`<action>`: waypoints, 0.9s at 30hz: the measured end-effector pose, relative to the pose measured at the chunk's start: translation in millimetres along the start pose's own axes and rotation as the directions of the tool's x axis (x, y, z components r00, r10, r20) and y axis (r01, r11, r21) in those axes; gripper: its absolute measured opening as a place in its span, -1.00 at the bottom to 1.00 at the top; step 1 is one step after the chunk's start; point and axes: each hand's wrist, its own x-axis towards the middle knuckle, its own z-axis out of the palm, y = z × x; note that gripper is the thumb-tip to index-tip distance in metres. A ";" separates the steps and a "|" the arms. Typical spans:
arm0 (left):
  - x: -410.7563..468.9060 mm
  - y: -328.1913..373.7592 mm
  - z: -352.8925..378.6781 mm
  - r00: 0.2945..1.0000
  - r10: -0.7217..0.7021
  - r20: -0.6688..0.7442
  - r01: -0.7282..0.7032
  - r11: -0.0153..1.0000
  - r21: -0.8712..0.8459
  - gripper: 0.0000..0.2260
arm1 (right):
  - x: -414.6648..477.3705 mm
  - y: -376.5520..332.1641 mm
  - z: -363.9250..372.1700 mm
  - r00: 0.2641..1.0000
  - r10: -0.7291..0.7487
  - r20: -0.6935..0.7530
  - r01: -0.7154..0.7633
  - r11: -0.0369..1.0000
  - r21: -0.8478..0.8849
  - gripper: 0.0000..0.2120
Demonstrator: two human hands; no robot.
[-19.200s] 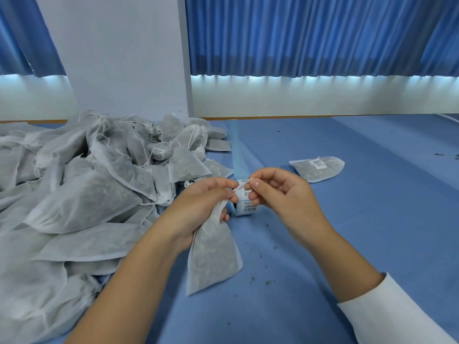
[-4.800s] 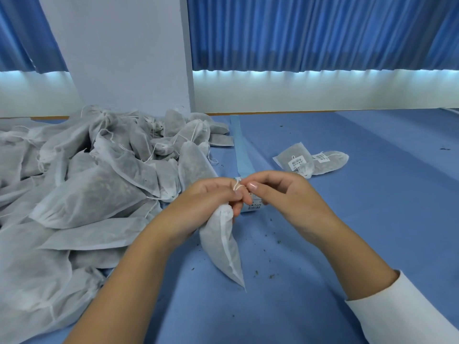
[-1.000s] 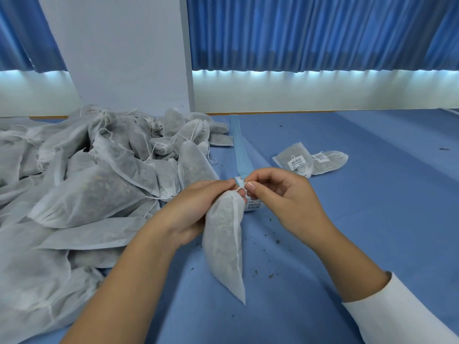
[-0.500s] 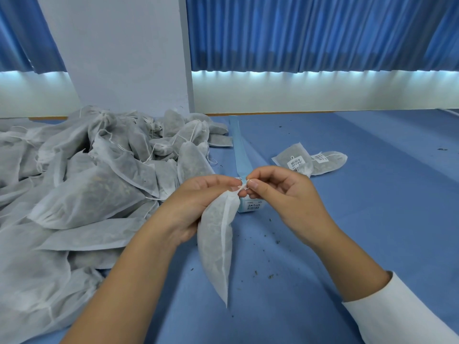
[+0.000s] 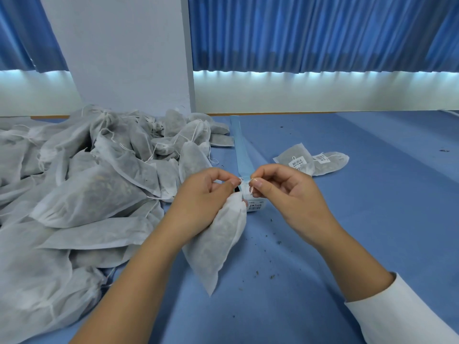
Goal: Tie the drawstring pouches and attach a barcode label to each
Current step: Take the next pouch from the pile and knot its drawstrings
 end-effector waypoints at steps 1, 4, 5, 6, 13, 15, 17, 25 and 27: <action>0.0 -1.1 0.8 0.999 0.034 -0.017 -0.034 0.999 0.039 -0.88 | -0.1 0.0 0.3 1.000 0.002 0.001 -0.002 1.000 -0.003 -0.85; -1.0 -3.0 3.1 0.990 0.121 -0.069 -0.111 0.985 0.136 -0.87 | 0.6 1.2 0.2 1.000 0.010 -0.025 -0.011 1.000 -0.007 -0.88; -1.3 -3.6 3.9 0.988 0.135 -0.072 -0.123 0.982 0.146 -0.87 | 1.2 2.0 0.3 0.999 0.012 -0.044 -0.013 1.000 -0.012 -0.89; -2.3 -3.5 4.9 0.986 0.150 -0.069 -0.137 0.977 0.163 -0.86 | 1.8 3.0 0.6 0.998 0.014 -0.064 -0.015 1.000 -0.014 -0.90; -7.4 -2.9 15.3 0.980 0.198 -0.018 -0.183 0.935 0.303 -0.83 | 6.4 7.0 -2.1 0.983 0.026 -0.183 -0.034 0.999 -0.042 -0.92; -8.6 -2.4 18.3 0.978 0.208 -0.021 -0.191 0.929 0.318 -0.82 | 7.4 7.3 -4.3 0.978 0.019 -0.206 -0.033 0.997 -0.066 -0.91; -10.3 -1.2 21.7 0.977 0.213 -0.020 -0.194 0.924 0.331 -0.83 | 7.5 7.8 -5.8 0.974 -0.011 -0.227 -0.021 0.990 -0.139 -0.88; -21.5 6.7 37.5 0.968 0.249 0.020 -0.244 0.927 0.286 -0.87 | 4.8 6.7 -15.0 0.892 -0.416 -0.178 0.184 0.693 -0.697 -0.93; -23.0 9.0 38.3 0.967 0.255 0.024 -0.253 0.935 0.248 -0.86 | 6.3 4.5 -18.8 0.851 -0.495 -0.178 0.208 0.628 -0.750 -0.93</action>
